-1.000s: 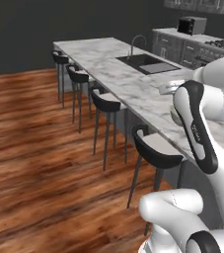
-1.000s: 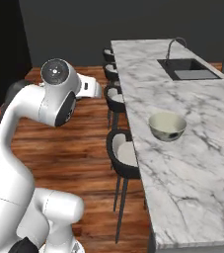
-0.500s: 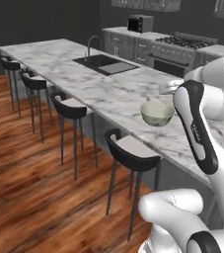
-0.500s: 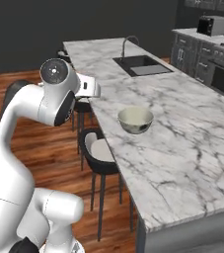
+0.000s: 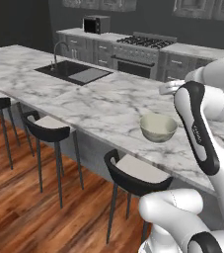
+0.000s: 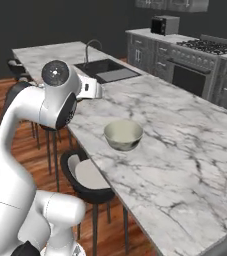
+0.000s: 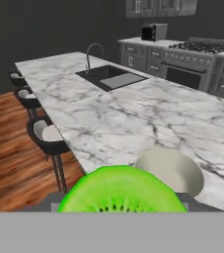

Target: Retrieve the kiwi and peach from the fridge and place them into the bowl on the dining table.

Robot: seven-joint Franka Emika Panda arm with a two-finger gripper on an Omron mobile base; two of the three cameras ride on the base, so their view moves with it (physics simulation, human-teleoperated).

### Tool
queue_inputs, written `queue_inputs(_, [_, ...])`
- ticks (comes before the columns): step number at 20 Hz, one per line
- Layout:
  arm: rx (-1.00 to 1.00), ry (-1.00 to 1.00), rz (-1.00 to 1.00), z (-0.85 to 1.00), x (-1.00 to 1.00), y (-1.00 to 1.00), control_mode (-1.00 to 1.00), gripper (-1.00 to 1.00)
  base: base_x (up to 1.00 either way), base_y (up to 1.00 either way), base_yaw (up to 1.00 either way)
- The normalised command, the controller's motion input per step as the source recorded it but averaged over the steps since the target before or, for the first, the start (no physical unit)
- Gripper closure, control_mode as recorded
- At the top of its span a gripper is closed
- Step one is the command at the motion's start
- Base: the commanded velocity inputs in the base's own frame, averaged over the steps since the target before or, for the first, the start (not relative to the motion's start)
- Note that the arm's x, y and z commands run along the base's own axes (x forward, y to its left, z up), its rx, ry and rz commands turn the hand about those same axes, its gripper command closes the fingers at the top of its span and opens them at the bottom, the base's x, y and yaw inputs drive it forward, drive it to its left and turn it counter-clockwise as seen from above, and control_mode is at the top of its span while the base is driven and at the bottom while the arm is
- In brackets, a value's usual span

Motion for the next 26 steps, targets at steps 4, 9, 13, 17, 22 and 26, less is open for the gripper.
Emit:
queue_inputs(4, [0.0, 0.0, 0.0, 0.0, 0.0, 0.0, 1.0, 1.0, 0.94, 0.07, -0.38])
queue_inputs(9, [0.0, 0.0, 0.0, 0.0, 0.0, 0.0, 1.0, 1.0, 0.87, -0.06, -0.34])
queue_inputs(13, [0.0, 0.0, 0.0, 0.0, 0.0, 0.0, 1.0, 1.0, 0.82, -0.18, -0.24])
queue_inputs(17, [0.0, 0.0, 0.0, 0.0, 0.0, 0.0, 1.0, 1.0, 0.52, -0.01, -0.04])
queue_inputs(22, [0.0, 0.0, 0.0, 0.0, 0.0, 0.0, 1.0, 1.0, 0.49, 0.01, 0.0])
queue_inputs(26, [0.0, 0.02, 0.0, -0.09, 0.19, 0.0, -1.0, 1.0, 0.53, 0.0, 0.0])
